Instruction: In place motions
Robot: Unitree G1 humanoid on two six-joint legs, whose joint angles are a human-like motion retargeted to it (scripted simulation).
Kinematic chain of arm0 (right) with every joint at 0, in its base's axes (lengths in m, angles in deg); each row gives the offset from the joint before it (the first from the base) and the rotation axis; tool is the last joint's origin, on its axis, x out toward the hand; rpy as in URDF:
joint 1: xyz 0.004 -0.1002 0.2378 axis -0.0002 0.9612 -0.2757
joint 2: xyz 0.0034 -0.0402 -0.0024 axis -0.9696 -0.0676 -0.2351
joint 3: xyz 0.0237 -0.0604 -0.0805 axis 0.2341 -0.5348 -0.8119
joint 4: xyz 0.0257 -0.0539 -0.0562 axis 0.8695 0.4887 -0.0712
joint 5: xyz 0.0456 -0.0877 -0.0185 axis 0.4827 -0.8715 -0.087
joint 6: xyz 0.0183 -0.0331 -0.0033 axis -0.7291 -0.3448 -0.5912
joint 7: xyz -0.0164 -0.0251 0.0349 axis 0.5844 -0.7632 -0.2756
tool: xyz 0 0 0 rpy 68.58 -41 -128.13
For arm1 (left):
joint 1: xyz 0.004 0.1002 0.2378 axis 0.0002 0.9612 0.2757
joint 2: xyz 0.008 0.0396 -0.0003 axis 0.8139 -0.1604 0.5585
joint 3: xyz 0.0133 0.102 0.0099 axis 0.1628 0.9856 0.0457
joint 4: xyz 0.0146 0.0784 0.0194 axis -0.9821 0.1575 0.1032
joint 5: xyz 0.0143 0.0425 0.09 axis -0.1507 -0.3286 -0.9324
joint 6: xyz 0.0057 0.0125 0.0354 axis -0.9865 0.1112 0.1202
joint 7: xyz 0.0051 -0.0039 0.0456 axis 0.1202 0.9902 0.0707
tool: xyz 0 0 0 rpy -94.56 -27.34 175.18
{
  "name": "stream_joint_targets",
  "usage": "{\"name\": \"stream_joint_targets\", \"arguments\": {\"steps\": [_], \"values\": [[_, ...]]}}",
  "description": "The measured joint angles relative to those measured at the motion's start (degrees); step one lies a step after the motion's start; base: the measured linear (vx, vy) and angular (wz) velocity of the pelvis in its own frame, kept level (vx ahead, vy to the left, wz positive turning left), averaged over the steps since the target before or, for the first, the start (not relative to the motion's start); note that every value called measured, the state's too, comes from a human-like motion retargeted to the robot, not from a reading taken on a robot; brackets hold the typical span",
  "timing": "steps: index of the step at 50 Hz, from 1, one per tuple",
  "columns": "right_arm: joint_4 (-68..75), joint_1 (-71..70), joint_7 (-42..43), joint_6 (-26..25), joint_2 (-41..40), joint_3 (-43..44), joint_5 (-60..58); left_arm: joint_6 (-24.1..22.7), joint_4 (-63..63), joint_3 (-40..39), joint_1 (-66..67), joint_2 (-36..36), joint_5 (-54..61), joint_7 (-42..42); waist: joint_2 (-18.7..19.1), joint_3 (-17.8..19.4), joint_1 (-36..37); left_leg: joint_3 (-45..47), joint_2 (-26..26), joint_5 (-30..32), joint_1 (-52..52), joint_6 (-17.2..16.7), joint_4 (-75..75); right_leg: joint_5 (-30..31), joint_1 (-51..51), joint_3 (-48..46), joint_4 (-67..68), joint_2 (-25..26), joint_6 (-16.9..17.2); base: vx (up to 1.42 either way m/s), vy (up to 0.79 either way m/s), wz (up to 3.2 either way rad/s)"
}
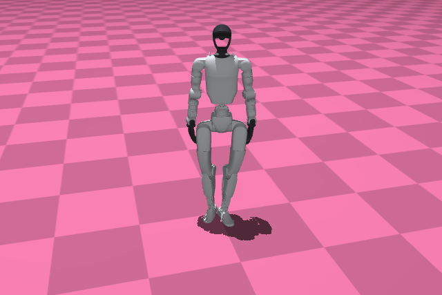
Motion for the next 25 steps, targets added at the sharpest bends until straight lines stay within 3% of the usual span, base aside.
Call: {"name": "stream_joint_targets", "arguments": {"steps": [25], "values": [[-1.2, 0.7, -0.4, -0.1, -1.1, 0.6, 0.3, -1.7, -0.1, -1.5, 0.7, -0.6, 0.9, -1.3, -0.3, -1.3, -1.6, -0.4, 0.0, -0.2, 0.1, -0.2, 0.0, -0.5, 0.3, -0.4, -0.3, 0.1, -0.2, 0.00, 0.00, 0.00]]}}
